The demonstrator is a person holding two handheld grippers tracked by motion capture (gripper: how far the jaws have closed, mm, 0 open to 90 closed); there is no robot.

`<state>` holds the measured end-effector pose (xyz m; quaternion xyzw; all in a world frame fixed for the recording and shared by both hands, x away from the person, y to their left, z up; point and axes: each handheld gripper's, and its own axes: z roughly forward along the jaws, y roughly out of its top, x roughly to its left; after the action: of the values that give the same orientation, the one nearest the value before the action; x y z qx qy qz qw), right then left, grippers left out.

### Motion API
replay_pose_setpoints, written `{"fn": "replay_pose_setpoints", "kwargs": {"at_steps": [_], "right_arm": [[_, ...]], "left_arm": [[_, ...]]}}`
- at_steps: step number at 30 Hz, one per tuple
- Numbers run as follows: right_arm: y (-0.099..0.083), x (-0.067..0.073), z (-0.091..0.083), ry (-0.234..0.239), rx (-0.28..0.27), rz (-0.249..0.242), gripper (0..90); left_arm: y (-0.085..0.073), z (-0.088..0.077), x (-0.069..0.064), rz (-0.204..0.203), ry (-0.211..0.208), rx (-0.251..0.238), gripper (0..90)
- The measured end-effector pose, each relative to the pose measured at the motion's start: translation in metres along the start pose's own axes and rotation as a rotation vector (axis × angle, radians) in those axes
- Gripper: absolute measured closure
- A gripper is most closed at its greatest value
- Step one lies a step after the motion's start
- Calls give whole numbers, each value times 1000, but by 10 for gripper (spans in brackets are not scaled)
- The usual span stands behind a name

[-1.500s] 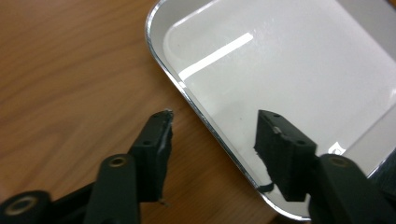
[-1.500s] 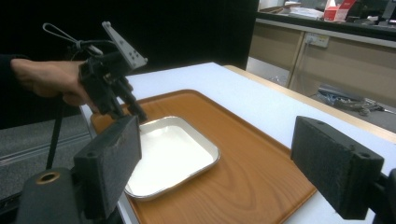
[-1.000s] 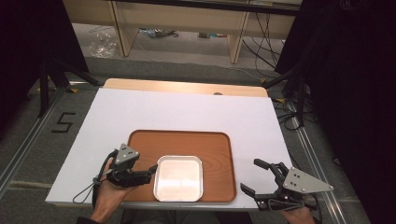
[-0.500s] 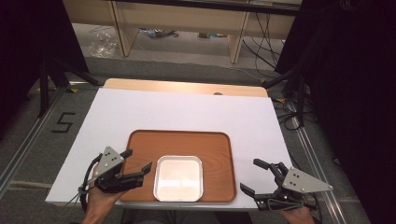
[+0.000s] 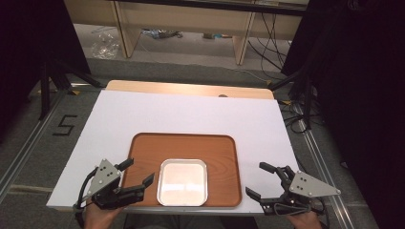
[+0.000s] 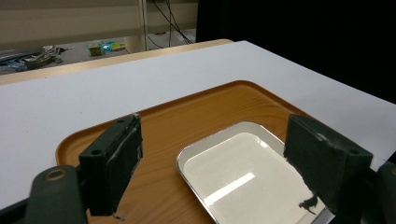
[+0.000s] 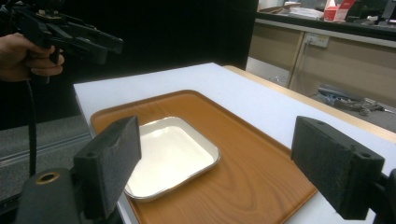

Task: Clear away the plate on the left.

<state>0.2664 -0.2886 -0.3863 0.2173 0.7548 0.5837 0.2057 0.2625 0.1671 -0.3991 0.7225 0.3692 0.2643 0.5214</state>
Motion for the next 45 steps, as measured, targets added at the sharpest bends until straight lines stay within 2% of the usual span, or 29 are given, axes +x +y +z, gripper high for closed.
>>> {"fn": "replay_pose_setpoints", "kwargs": {"at_steps": [2, 3, 5, 6, 8, 10, 13, 14, 15, 16, 18, 19, 20, 21, 22, 23, 24, 25, 28, 33, 35, 37, 38, 39, 44, 45], "right_arm": [[0, 0, 0, -4, 1, -7, 170], [0, 0, 0, -1, -8, -4, 170], [0, 0, 0, 0, 3, 1, 169], [0, 0, 0, -5, 7, -8, 170], [0, 0, 0, -7, -2, -7, 170], [0, 0, 0, 1, -1, 1, 169], [0, 0, 0, 2, -5, -6, 169], [0, 0, 0, 2, -6, -5, 169], [0, 0, 0, 1, -5, -5, 169], [0, 0, 0, 1, -4, -6, 169], [0, 0, -1, -4, -1, -8, 169], [0, 0, 0, -4, -2, -6, 169], [0, 0, 0, 2, -4, -6, 169], [0, 0, 0, -3, 6, -7, 169], [0, 1, 0, -4, -1, -5, 169], [0, 0, 0, -5, -4, -6, 169], [0, 0, 0, -5, -4, -6, 169], [0, 0, 0, -3, 2, -6, 169], [0, 1, -1, -3, -1, -2, 169], [0, 1, -1, -3, -2, -2, 169], [0, 0, 0, 4, -5, -5, 169], [0, 0, 0, -2, 0, -7, 169], [0, 1, -1, -2, 0, -1, 169], [1, 0, 0, 0, 0, -5, 169], [1, 1, 0, 0, 0, -2, 169], [1, 1, 0, 0, -1, -5, 169]], "left_arm": [[0, -1, 0, 21, 1, 1, 188], [0, -2, -3, -2, 3, -2, 188], [0, -3, -4, -1, 1, -7, 187], [0, -4, -3, 22, -1, -6, 187], [0, -5, -8, 3, 3, -3, 187], [-1, -6, -9, 20, 1, -2, 188], [-2, -7, -13, 9, 5, -3, 187], [-1, -7, -12, 38, 4, -5, 186], [-2, -8, -13, 27, 4, -8, 185], [-2, -9, -16, -3, 3, -9, 185], [-2, -10, -16, 4, -3, -9, 183], [-3, -10, -16, -16, -6, -9, 183], [-2, -11, -15, -8, -11, -9, 183], [-3, -11, -16, -27, -10, -10, 182], [-3, -12, -15, -21, -9, -11, 180], [-3, -11, -11, 22, -18, -21, 180], [-3, -13, -14, -15, -7, -11, 180], [-3, -15, -16, -35, -1, -10, 179], [-4, -15, -18, -38, 1, -12, 179], [-4, -17, -24, -33, -8, -4, 174], [-3, -16, -24, 17, -21, -8, 172], [-4, -18, -29, 3, -12, 3, 172], [-3, -18, -29, 25, -11, 6, 172], [-3, -18, -30, 30, -8, 9, 171], [-4, -15, -29, 17, -6, 23, 171], [-4, -15, -29, 3, -2, 26, 171]]}}
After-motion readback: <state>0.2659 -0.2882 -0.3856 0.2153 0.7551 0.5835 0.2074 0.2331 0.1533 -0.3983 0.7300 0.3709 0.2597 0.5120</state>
